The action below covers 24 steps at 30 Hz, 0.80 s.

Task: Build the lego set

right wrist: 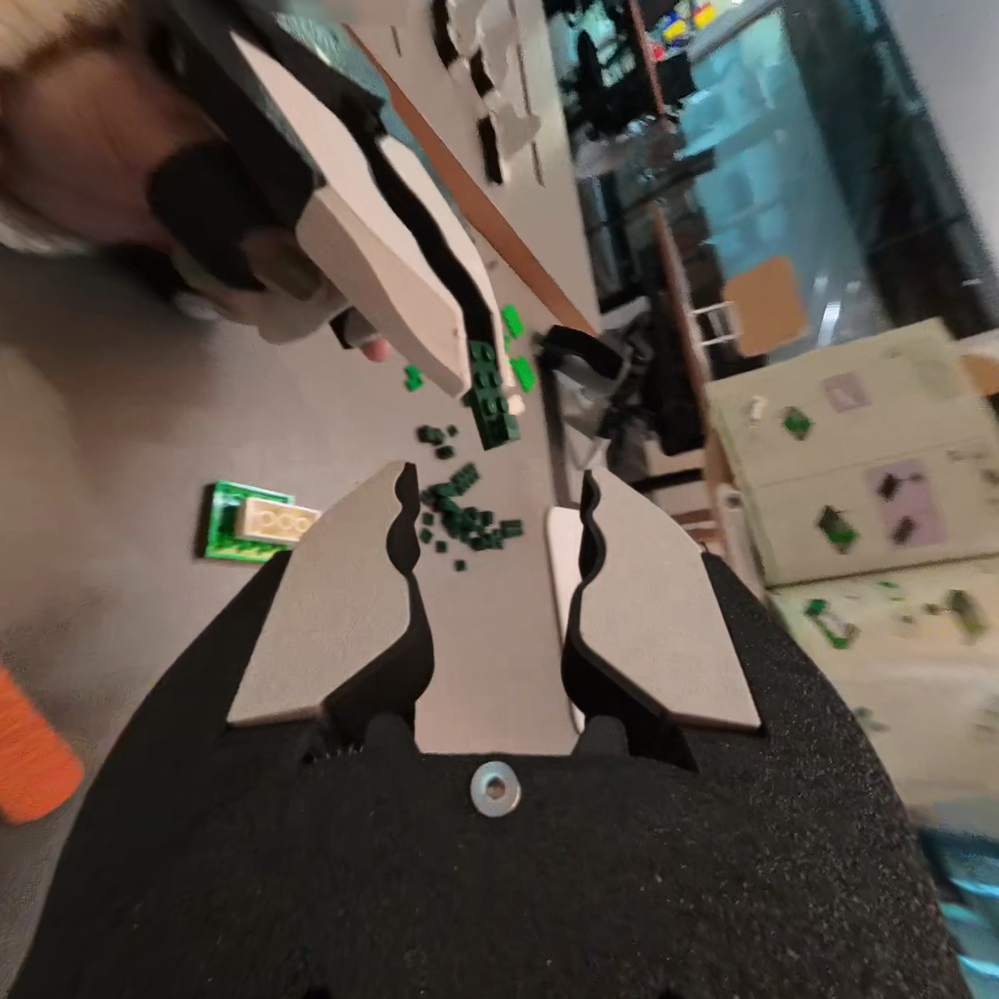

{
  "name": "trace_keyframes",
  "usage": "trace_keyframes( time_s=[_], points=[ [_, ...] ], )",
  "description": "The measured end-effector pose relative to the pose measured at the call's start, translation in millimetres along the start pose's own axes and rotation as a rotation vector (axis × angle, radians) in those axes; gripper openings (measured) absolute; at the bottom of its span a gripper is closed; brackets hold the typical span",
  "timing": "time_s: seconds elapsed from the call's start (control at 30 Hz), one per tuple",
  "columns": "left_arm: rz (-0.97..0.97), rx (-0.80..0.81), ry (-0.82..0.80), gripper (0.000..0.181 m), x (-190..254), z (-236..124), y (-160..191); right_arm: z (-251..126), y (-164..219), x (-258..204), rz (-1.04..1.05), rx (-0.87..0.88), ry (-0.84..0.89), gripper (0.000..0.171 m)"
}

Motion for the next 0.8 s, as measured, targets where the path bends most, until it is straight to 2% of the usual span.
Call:
trace_keyframes(
  time_s=[0.13,0.27,0.53,0.8],
  points=[
    [0.003,-0.003,-0.018,0.016,-1.9,-0.1,0.3,7.4,-2.4,0.7,-0.166,-0.046,0.157,0.057],
    [-0.004,-0.010,-0.017,0.016,-2.2,0.5,1.4,10.4,-5.1,-0.7,-0.222,-0.073,0.221,0.051],
    [-0.004,-0.026,0.005,0.016,0.7,2.3,3.8,12.5,-5.2,-3.7,-0.288,-0.109,0.252,0.033],
    [-0.006,-0.031,0.005,0.016,0.4,2.5,4.6,13.6,-4.9,-3.7,-0.306,-0.136,0.269,0.027]
  ],
)
Point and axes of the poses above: each gripper's, where its closed fingertips meet, z out along the fingers, y out of its underside, x = y × z across the jaws, the point moved 3 cm from there along -z, back along the fingers, and after that the axes turned 5 degrees about x, right-handed, at the moved point
